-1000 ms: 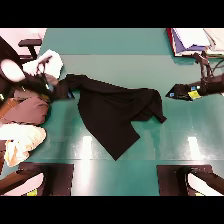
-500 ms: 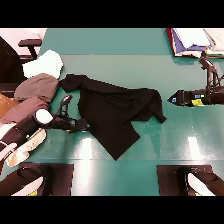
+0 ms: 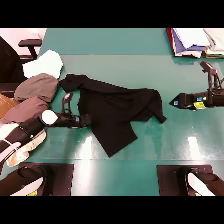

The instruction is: Fold the shirts.

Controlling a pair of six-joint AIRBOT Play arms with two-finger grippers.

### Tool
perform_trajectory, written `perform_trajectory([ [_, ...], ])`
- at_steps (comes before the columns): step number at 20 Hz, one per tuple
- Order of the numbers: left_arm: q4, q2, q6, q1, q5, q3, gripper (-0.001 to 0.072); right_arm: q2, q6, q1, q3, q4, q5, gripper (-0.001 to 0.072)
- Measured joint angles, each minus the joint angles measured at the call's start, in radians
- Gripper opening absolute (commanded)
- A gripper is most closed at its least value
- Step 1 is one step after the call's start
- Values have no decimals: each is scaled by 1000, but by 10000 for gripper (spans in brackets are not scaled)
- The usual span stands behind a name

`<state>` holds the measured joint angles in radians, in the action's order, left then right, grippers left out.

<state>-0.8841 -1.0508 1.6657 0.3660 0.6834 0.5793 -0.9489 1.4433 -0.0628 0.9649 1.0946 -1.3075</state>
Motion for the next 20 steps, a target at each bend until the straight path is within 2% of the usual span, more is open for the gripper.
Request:
perform_trajectory([
  [1,-14,9,1,-26,18,26,23,0,-6,34,-21,2,-21,455],
  [3,-56,30,1,-83,58,80,23,-4,-13,115,-84,5,-42,561],
  [6,-104,49,0,-133,103,142,23,-42,-41,224,-202,-23,-48,551],
  [7,-114,52,-3,-141,114,154,23,-62,-59,249,-241,-54,-38,505],
  [8,-121,55,-7,-147,121,163,23,-83,-73,265,-272,-85,-21,426],
  [14,-141,60,-19,-160,140,181,23,-239,-123,182,-324,-209,106,407],
  [16,-143,60,-22,-161,144,183,23,-286,-124,127,-301,-222,132,358],
  [17,-144,60,-22,-161,145,183,23,-305,-123,105,-289,-227,139,356],
  [20,-145,60,-29,-162,152,184,23,-342,-117,63,-269,-232,159,175],
])
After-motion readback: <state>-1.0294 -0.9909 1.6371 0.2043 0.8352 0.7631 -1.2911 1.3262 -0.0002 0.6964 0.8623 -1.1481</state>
